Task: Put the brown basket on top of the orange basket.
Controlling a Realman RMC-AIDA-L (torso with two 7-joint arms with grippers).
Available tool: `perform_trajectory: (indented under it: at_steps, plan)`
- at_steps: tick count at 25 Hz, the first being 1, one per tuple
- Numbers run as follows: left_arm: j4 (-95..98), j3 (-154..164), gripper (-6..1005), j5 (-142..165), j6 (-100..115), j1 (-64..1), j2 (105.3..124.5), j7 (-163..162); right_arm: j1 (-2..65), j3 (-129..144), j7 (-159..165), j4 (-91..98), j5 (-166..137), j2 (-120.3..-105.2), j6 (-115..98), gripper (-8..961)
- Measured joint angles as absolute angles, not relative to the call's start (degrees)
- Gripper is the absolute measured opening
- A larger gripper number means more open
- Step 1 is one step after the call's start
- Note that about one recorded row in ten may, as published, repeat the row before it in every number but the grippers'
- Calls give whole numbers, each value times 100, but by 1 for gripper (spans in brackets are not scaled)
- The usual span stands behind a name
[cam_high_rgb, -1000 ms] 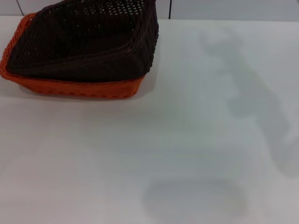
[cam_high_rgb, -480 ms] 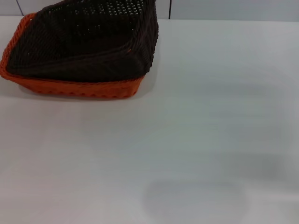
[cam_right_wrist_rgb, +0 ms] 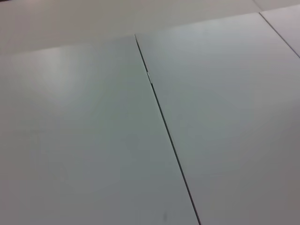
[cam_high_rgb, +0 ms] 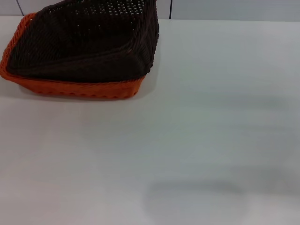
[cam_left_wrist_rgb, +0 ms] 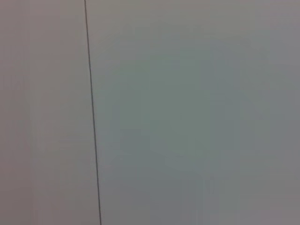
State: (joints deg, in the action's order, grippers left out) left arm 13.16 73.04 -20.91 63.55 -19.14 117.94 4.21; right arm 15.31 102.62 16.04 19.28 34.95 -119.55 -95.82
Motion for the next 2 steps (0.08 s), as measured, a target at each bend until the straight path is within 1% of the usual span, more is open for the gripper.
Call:
perform_trajectory:
  at_steps: [2]
  plan:
    - [1309, 7304, 626, -2091, 6355, -1911, 11794, 440, 1549, 10263, 1603, 1879, 3495, -11953, -9591, 596]
